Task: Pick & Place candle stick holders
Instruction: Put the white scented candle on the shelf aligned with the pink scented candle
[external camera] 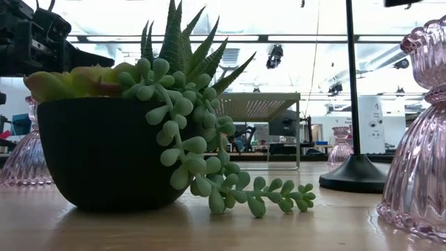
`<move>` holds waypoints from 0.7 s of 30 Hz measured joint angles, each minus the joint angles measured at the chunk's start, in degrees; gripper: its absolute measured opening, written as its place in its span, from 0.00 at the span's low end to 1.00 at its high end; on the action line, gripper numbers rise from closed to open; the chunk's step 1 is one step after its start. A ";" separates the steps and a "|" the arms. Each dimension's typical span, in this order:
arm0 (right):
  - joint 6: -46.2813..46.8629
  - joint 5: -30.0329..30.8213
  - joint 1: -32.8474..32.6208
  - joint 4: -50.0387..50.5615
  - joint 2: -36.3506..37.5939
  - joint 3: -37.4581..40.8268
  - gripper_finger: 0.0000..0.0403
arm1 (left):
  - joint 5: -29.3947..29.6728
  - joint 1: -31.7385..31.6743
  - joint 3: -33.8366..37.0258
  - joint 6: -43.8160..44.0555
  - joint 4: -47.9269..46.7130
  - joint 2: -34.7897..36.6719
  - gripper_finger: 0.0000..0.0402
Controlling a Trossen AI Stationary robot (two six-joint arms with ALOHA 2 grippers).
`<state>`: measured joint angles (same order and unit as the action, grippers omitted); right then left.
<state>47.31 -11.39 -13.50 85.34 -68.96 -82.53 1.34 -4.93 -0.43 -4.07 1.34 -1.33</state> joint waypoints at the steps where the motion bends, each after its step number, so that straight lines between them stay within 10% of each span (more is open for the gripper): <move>1: 2.99 0.84 -2.25 -0.08 0.75 1.68 0.02 | 0.00 0.00 0.01 0.00 0.00 -0.01 0.05; 9: 15.06 5.65 -20.28 -7.91 4.78 12.35 0.17 | 0.01 0.00 0.00 0.01 0.01 -0.01 0.05; 21: 15.67 7.54 -30.55 -24.45 0.91 24.90 0.73 | 0.02 0.00 0.01 0.02 0.01 0.00 0.05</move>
<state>62.98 -3.86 -44.05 60.89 -68.05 -57.63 1.37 -4.93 -0.41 -4.05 1.36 -1.32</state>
